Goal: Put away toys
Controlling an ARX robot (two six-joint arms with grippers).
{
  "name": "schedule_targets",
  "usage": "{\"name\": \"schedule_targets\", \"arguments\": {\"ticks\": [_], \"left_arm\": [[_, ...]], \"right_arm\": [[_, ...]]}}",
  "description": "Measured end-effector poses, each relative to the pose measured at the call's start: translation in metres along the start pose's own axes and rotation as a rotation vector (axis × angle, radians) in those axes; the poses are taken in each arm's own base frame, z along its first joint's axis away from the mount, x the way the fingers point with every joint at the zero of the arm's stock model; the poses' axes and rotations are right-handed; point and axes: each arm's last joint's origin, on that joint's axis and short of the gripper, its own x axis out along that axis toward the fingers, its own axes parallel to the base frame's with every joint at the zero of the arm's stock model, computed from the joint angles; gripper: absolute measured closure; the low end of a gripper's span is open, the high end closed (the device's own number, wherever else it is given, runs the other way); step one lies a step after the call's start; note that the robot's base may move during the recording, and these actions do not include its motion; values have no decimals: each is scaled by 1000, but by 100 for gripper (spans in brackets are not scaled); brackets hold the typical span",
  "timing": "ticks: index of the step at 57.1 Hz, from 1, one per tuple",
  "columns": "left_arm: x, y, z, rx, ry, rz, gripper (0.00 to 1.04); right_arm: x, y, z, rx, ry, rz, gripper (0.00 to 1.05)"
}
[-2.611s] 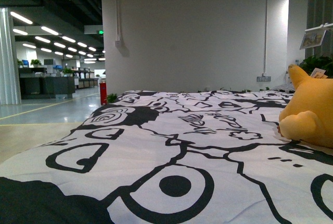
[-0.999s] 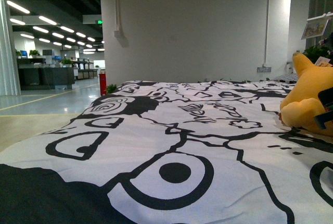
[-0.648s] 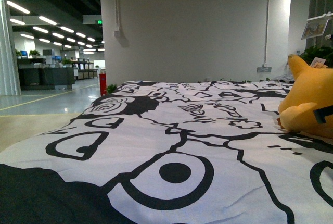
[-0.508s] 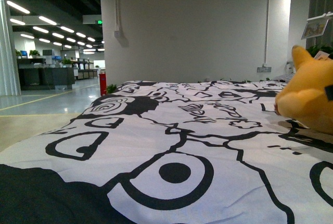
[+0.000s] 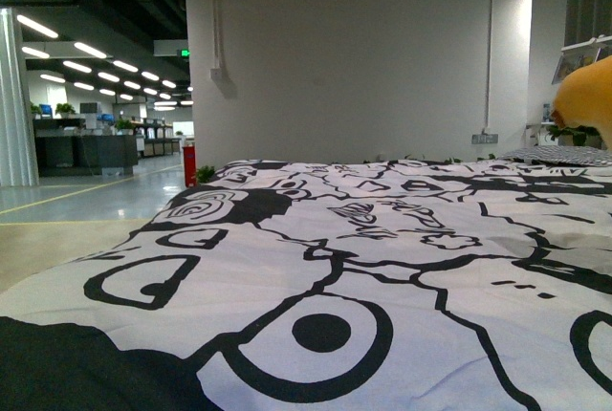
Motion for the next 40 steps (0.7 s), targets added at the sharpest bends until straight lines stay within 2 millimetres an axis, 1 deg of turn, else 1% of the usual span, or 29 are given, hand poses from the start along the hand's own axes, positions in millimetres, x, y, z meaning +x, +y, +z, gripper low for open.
{"name": "schedule_targets", "arguments": {"ticks": [3,11,16,26,28,29,32,35,40], "left_arm": [[0,0,0,0,0,0,6],[0,0,0,0,0,0,6],[0,0,0,0,0,0,6],[0,0,0,0,0,0,6],[0,0,0,0,0,0,6],[0,0,0,0,0,0,6],[0,0,0,0,0,0,6],[0,0,0,0,0,0,6],[0,0,0,0,0,0,6]], "right_arm": [[-16,2,-3,29,-12,29,98],[-35,13,-12,43,-14,39,98],[-38,18,-16,49,3,51,98],[-38,19,-17,49,3,48,98],[-39,19,-18,25,8,16,98],[-39,20,-21,2,21,-23,98],[-41,22,-29,-62,27,-63,98],[-42,23,-41,-112,35,-86,98],[-44,24,-59,-146,47,-94,98]]}}
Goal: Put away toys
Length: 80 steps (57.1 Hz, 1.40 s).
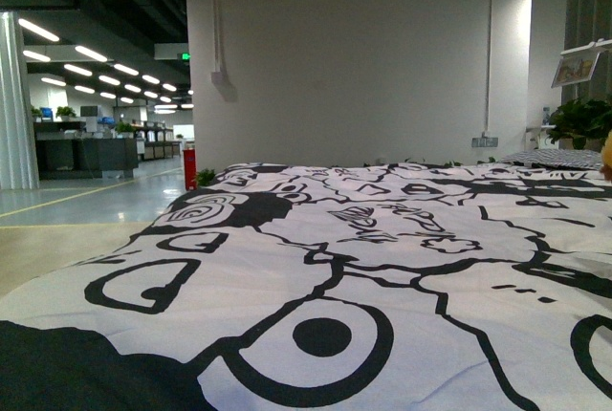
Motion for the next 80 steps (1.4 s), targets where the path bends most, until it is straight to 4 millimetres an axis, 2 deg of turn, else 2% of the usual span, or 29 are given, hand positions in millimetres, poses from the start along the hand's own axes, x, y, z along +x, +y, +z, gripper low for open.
{"name": "schedule_targets", "arguments": {"ticks": [12,27,34,45,76,80], "left_arm": [[0,0,0,0,0,0,6],[0,0,0,0,0,0,6],[0,0,0,0,0,0,6],[0,0,0,0,0,0,6],[0,0,0,0,0,0,6],[0,0,0,0,0,0,6]], "right_arm": [[-3,8,-31,-36,5,14,98],[-7,19,-52,-50,-8,8,98],[-17,20,-62,-53,-6,15,98],[-18,20,-73,-53,-16,17,98],[-18,19,-85,-53,-23,17,98],[-19,19,-94,-53,-29,18,98]]}}
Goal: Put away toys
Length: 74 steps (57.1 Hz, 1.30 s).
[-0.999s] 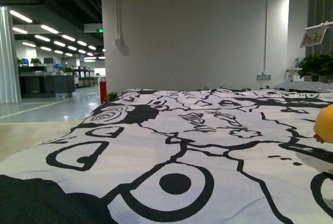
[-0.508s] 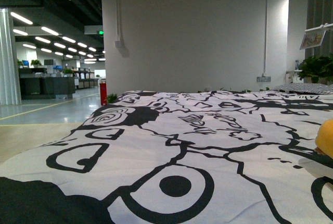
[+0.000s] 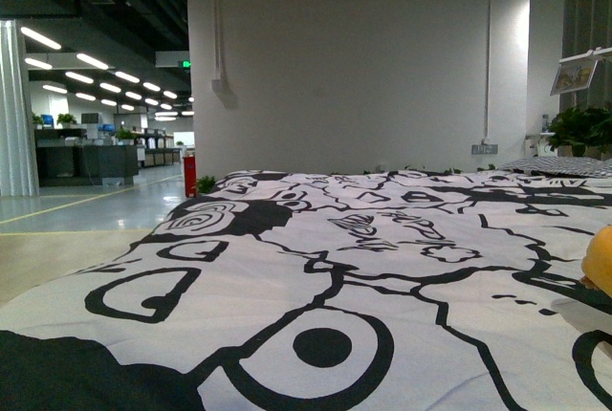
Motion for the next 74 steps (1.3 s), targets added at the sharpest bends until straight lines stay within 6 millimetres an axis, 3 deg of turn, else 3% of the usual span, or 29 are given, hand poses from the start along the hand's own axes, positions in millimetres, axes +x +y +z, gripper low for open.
{"name": "schedule_targets", "arguments": {"ticks": [74], "left_arm": [[0,0,0,0,0,0,6]], "right_arm": [[0,0,-2,0,5,-6,98]]}}
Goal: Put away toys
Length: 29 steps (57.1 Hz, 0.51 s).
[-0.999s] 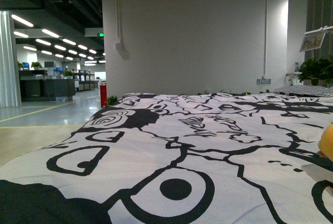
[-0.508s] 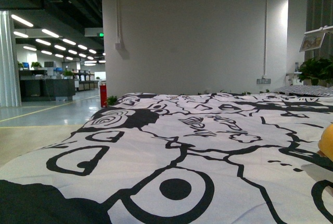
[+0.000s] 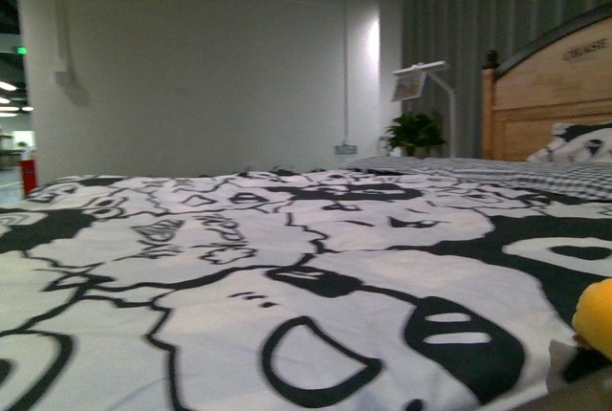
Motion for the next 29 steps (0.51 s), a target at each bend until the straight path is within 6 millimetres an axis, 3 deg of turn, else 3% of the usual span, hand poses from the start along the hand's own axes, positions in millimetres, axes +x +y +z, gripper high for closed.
{"name": "schedule_targets", "arguments": {"ticks": [29], "left_arm": [[0,0,0,0,0,3,6]], "right_arm": [[0,0,0,0,1,10,98]]}}
